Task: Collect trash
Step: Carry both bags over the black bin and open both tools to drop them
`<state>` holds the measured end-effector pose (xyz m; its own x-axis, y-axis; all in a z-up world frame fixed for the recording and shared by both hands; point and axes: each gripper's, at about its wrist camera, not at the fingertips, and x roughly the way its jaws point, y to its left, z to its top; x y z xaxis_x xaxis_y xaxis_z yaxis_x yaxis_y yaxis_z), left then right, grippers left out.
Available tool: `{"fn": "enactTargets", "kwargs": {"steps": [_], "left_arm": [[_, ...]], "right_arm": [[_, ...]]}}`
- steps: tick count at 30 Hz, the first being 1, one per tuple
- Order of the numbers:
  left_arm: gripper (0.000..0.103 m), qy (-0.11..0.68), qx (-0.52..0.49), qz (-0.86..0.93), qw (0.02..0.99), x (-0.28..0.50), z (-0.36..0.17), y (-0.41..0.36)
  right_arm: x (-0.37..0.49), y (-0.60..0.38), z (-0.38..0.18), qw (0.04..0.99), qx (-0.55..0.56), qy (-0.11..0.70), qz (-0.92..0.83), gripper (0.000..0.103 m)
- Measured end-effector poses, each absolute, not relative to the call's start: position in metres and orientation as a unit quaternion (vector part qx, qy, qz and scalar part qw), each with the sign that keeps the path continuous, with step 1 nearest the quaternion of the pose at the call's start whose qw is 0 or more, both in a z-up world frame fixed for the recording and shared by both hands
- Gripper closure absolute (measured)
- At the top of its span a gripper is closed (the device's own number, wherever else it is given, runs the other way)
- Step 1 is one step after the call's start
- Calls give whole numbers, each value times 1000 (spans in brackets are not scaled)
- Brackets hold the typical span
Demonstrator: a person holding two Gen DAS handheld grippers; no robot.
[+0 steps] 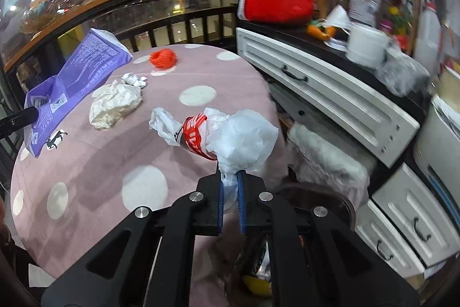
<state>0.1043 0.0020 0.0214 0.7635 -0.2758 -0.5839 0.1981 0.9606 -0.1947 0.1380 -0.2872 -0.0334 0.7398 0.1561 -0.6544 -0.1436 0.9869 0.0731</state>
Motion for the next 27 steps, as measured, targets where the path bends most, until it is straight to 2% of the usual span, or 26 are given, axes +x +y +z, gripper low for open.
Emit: {"fn": "enactTargets", "kwargs": {"steps": [14,27], "left_arm": [[80,323,-27,-203,924,76,16,-77],[80,353,7,-246,903,77,-5,-134]], "right_arm": [[83,-375,-83,917,38,394,-38,95],[121,-397,-202,849,-16,521,-87,95]]}}
